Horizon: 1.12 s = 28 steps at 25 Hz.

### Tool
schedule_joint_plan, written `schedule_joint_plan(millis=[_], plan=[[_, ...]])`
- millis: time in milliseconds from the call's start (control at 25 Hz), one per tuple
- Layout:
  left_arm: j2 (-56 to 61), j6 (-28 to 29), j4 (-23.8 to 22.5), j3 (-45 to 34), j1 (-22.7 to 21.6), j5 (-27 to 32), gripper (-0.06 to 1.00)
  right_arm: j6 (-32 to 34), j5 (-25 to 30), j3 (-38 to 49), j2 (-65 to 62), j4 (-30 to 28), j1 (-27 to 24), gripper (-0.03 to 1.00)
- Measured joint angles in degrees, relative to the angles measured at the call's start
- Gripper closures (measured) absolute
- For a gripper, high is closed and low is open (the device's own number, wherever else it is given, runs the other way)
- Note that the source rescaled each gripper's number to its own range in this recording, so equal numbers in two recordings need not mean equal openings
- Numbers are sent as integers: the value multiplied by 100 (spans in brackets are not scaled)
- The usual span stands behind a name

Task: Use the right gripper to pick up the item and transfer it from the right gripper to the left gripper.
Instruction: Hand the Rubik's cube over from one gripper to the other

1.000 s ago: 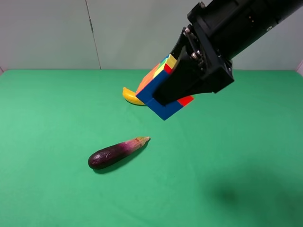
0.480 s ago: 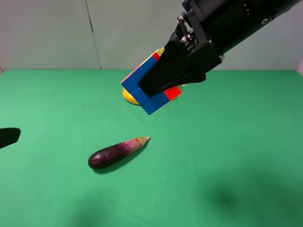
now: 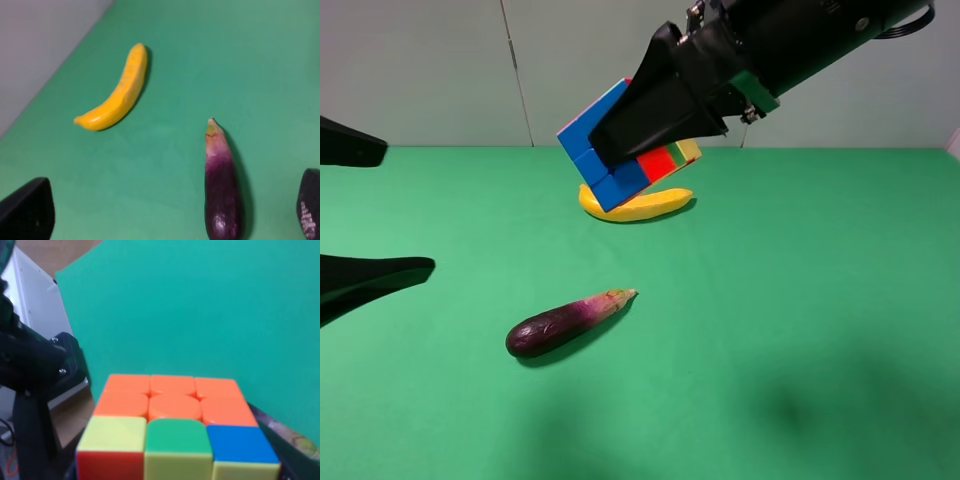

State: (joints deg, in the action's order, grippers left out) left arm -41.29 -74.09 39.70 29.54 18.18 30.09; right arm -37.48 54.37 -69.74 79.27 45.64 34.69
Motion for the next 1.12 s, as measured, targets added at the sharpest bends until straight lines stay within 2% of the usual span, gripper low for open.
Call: schedule_joint_plan(millis=[360, 640, 840, 1120], plan=[[-1017, -233, 10, 0, 1408, -1501, 4, 1046, -142, 0, 0, -5, 0, 95], [-1762, -246, 21, 5, 2409, -2786, 4, 1510, -155, 0, 277, -26, 0, 95], [-2204, -196, 27, 54, 2752, -3317, 4, 1538, -172, 0, 401, -43, 0, 95], [-2713, 59, 38, 564, 2937, -3431, 4, 1538, -408, 0, 401, -133, 0, 95]])
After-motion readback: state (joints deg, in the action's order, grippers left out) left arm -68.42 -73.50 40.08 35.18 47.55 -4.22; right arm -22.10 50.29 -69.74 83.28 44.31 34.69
